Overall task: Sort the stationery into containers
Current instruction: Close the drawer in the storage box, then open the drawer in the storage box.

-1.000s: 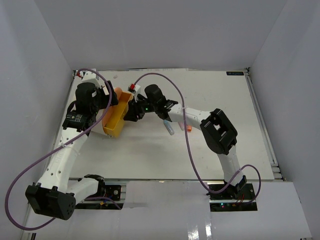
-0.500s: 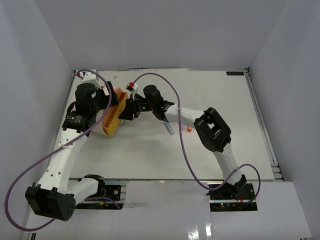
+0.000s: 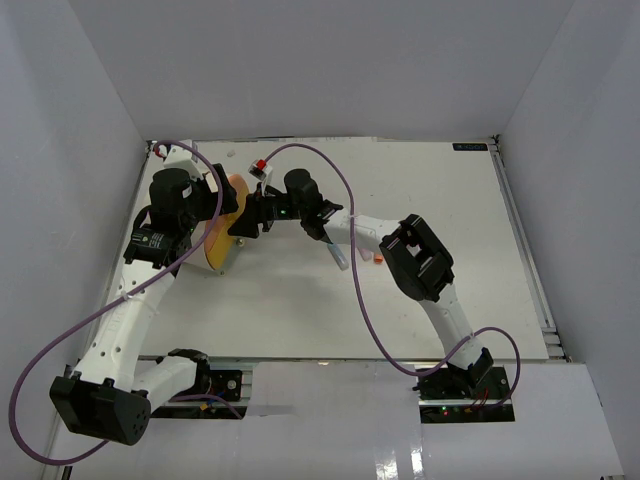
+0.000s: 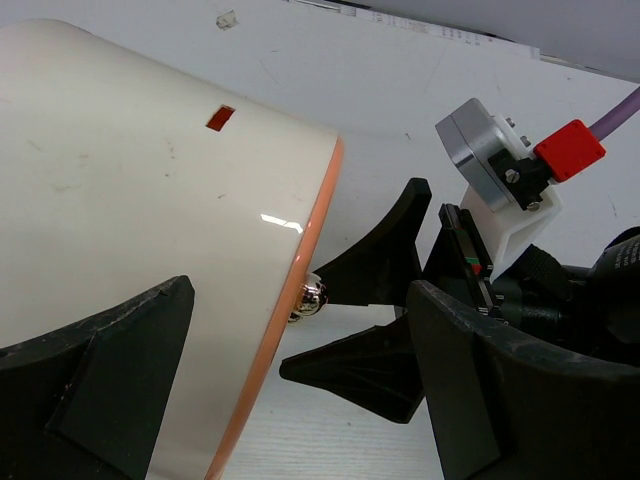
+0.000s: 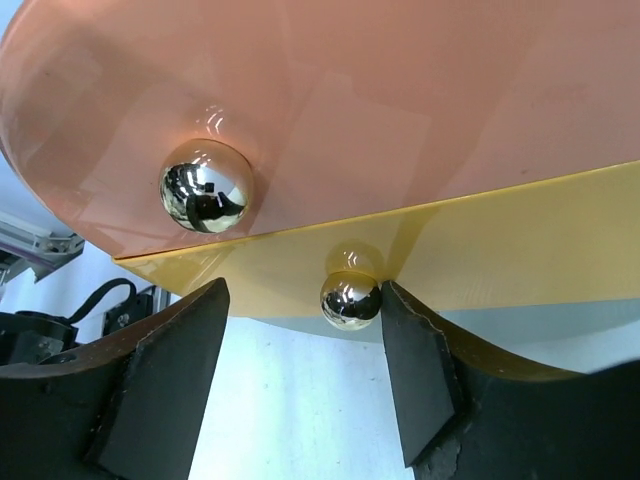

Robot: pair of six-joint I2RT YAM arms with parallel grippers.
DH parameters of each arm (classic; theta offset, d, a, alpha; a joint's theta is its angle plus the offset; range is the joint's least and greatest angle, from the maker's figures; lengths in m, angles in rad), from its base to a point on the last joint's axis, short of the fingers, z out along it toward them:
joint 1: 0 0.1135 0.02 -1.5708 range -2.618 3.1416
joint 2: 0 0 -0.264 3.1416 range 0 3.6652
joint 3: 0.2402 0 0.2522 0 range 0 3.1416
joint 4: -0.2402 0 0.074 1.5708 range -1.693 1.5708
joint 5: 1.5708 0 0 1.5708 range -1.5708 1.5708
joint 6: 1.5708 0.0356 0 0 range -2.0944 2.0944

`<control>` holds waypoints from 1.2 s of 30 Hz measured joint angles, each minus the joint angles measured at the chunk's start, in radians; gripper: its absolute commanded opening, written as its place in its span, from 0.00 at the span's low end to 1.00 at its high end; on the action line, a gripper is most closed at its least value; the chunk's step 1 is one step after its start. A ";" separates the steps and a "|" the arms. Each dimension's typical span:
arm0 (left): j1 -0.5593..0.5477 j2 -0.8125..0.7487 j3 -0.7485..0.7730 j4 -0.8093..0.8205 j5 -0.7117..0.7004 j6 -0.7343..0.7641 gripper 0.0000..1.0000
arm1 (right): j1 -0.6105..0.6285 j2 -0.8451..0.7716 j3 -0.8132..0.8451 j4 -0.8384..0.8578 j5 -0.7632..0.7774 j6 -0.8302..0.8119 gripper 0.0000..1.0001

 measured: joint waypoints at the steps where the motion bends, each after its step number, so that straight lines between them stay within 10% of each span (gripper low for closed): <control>1: 0.000 0.000 0.000 0.000 0.000 0.000 0.98 | 0.000 0.002 0.000 0.004 0.000 0.006 0.69; 13: 0.000 -0.005 -0.003 0.000 0.012 -0.002 0.98 | 0.000 0.002 0.003 0.013 -0.007 0.029 0.86; 36: 0.000 -0.010 -0.005 0.000 0.016 -0.002 0.98 | -0.008 -0.149 -0.246 -0.007 0.164 -0.072 0.80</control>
